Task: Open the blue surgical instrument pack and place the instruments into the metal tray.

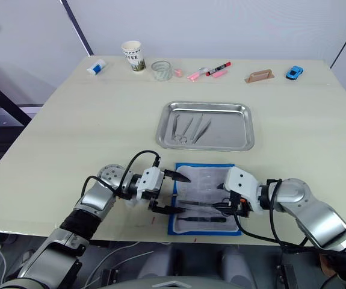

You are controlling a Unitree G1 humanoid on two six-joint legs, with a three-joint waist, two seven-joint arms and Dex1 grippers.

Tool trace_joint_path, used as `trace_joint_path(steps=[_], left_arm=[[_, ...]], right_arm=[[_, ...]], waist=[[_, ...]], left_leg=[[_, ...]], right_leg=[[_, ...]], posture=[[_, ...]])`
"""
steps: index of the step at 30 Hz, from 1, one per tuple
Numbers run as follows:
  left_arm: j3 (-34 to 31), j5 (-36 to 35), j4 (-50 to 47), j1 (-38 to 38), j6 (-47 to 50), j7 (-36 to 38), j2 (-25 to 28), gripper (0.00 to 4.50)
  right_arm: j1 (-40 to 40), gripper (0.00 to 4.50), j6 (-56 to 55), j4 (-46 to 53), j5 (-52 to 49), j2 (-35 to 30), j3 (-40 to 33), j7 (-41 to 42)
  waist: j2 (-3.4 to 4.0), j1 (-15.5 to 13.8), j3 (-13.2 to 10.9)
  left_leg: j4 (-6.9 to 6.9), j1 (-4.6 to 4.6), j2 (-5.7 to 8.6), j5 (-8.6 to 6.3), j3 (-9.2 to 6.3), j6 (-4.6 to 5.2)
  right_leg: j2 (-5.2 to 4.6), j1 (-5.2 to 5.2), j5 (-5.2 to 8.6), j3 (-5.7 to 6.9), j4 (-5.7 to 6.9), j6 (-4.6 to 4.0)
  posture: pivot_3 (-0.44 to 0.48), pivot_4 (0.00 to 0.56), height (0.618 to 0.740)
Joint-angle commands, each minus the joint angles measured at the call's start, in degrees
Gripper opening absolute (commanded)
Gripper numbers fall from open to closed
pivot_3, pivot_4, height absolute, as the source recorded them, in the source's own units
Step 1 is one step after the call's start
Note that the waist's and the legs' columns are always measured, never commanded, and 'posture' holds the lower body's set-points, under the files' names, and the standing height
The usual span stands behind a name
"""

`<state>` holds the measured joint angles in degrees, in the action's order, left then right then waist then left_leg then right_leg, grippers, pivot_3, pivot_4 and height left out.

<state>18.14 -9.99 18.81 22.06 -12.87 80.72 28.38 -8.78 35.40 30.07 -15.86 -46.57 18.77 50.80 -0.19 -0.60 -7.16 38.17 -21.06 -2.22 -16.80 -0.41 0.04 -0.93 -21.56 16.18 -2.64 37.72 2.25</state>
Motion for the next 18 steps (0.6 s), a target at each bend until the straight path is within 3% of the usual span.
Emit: trace_joint_path(steps=[1,18], left_arm=[[1.5,3.1,3.0,-2.1,1.6,-0.9,1.2,4.5],[1.8,2.9,1.1,-2.5,2.9,-1.6,1.5,4.5]], right_arm=[[-0.2,2.81,-1.4,0.7,1.5,-0.2,0.3,0.3],[2.3,2.81,2.5,2.9,4.9,1.6,1.3,-3.6]], waist=[[0.0,0.0,0.0],[-0.11,0.0,-0.1]], left_leg=[[0.0,0.0,0.0,0.0,0.0,0.0],[0.0,0.0,0.0,0.0,-0.02,0.0]], right_leg=[[0.0,0.0,0.0,0.0,0.0,0.0],[0.0,-0.01,0.0,0.0,-0.01,0.01]], posture=[[0.0,0.15,0.74],[0.0,0.15,0.74]])
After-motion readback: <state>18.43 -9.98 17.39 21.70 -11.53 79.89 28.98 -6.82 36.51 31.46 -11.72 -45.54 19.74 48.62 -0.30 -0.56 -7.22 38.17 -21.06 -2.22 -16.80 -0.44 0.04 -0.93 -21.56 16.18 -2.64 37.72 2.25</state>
